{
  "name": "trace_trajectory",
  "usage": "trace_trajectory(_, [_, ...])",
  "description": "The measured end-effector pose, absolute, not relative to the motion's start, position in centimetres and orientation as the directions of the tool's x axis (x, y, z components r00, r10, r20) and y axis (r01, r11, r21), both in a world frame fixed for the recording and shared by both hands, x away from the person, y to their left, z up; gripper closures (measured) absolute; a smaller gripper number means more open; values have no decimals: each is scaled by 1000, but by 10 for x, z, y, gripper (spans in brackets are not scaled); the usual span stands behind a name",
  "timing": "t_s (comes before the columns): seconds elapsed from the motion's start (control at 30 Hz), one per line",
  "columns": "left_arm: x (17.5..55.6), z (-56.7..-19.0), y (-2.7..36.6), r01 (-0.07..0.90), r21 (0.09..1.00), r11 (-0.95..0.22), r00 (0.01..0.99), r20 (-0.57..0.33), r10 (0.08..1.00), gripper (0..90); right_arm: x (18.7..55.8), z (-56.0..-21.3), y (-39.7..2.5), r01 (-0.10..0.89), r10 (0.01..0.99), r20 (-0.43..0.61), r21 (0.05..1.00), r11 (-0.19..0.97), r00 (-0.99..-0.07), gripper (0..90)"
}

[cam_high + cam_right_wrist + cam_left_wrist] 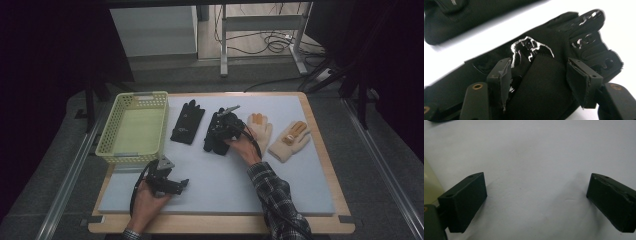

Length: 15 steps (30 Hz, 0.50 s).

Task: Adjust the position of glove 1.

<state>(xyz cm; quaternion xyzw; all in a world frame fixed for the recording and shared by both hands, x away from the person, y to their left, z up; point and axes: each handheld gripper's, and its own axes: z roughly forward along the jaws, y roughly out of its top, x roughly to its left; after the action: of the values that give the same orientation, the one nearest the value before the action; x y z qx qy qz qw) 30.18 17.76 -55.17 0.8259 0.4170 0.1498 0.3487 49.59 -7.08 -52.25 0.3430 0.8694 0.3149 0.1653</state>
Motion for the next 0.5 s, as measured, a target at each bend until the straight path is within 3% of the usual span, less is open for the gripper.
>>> trace_trajectory(0.13, [302,-552,178,584,701,-409,607,-43,793,31,496,-524,-72,518,712,-28,666,537,-702,450])
trace_trajectory(0.23, [302,-552,178,584,701,-410,608,-43,793,31,495,-523,-74,520,714,-32,661,540,-700,635])
trace_trajectory(0.3, [302,-552,178,584,701,-410,608,-43,793,31,495,-523,-75,511,710,-49,661,550,-702,680])
trace_trajectory(0.33, [302,-552,178,584,701,-410,608,-42,793,31,495,-523,-75,521,719,-46,657,545,-694,746])
trace_trajectory(0.5, [302,-552,178,584,701,-410,608,-43,793,32,494,-521,-74,500,704,-73,653,569,-706,786])
